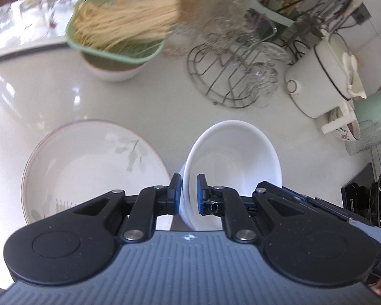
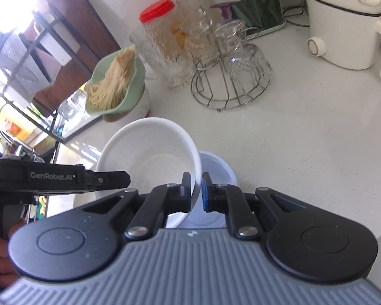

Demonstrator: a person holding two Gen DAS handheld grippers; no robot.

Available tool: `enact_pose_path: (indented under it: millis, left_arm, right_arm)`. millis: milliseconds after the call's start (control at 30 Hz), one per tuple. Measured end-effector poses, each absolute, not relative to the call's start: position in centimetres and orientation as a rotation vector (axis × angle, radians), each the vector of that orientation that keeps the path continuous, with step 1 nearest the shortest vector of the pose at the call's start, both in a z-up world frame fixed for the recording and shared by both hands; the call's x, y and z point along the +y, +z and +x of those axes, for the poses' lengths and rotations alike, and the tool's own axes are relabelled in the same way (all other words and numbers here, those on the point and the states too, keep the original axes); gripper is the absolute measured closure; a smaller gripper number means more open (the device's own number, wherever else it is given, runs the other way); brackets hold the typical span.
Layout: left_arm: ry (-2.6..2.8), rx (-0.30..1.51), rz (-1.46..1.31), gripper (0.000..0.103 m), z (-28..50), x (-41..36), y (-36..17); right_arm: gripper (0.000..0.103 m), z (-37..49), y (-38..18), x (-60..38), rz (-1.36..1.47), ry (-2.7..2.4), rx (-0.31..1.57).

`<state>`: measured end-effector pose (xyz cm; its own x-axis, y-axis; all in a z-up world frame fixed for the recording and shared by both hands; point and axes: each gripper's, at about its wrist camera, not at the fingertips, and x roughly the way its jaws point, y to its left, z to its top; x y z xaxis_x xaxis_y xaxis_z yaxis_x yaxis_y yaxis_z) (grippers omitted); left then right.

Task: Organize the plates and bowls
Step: 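Lift the white bowl with the right gripper and carry it toward the bowls, then lower the white bowl with the right gripper into the light blue bowls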

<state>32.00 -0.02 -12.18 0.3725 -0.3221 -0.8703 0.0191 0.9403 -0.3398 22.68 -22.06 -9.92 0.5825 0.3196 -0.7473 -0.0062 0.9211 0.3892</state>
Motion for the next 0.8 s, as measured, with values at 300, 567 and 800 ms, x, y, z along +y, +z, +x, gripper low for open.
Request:
enact_pose_path:
  millis: [300,567,800]
  left_arm:
    - [-0.208,1.203,-0.300,0.090,32.0,0.5,-14.0]
    - [-0.168,1.200,-0.281,0.086,31.8,0.4,-14.5]
    - [-0.141,1.183,-0.307,0.067,31.1,1.1,-14.3]
  right_arm:
    - [0.091,23.0,-11.0,-21.7,0.355,0.212,0.980]
    - [0.088,23.0,-11.3,-21.4,0.364,0.234,0.990]
    - [0.060,22.1,-9.7,-22.2,0.404,0.257,0.924]
